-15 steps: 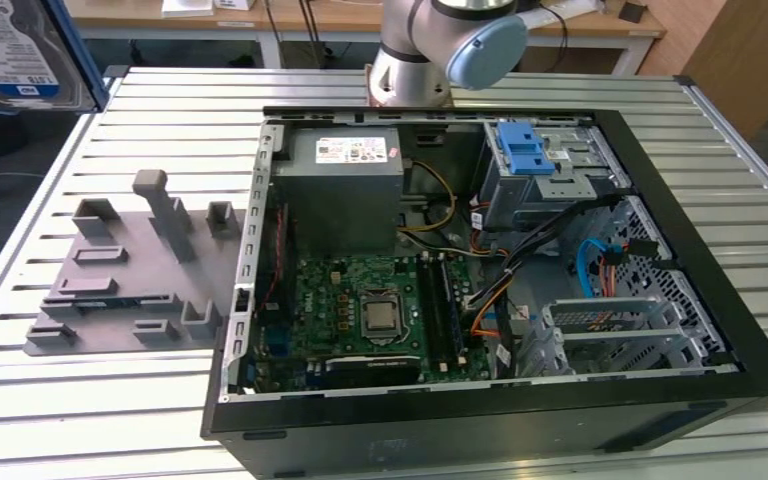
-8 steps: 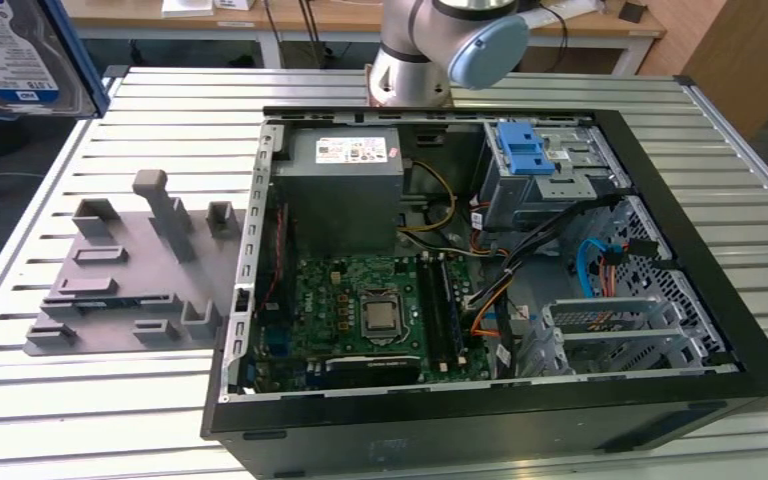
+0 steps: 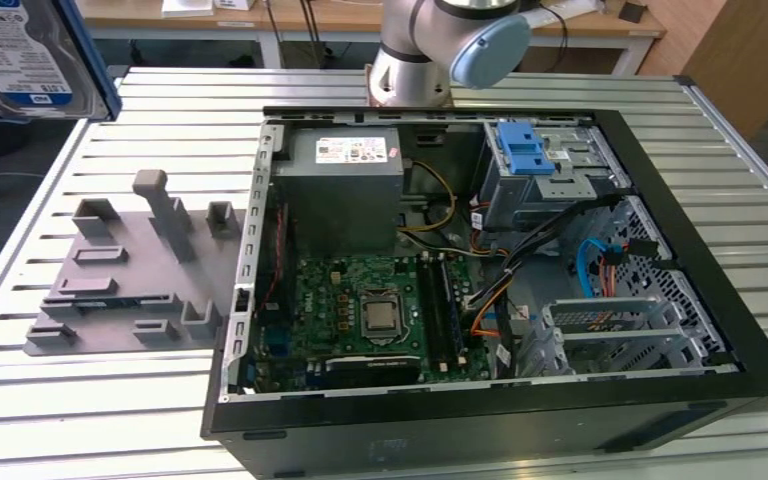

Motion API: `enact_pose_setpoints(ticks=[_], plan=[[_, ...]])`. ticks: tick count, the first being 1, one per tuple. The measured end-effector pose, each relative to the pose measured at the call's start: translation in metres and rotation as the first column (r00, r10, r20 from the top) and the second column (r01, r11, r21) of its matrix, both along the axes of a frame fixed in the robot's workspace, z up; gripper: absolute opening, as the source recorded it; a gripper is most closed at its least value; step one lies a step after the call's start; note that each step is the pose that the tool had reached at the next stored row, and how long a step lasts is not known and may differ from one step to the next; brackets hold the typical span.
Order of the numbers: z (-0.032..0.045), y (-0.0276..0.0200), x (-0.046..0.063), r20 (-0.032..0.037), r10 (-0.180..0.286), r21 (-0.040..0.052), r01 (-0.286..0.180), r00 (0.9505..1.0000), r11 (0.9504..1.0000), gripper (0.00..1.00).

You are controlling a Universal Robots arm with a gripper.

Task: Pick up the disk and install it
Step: 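Pick up the disk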

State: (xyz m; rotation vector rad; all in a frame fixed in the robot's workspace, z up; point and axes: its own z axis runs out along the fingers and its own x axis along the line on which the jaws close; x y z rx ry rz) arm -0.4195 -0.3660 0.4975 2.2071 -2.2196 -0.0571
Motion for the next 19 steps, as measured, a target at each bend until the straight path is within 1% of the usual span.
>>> enact_pose_setpoints(ticks=[5,12,14,19], plan=[[0.0001,-0.004,0.005,-0.0001,0.0,-0.0004,0.0,1.0,1.0,0.36],[0.0,-0.0083,0.018,-0.0002,0.0,-0.0004,0.0,1.0,1.0,0.36],[0.0,-0.0096,0.02,-0.0002,0.0,-0.0004,0.0,1.0,1.0,0.36],[0.0,-0.0146,0.023,-0.0002,0.0,-0.0009,0.0,1.0,1.0,0.36]])
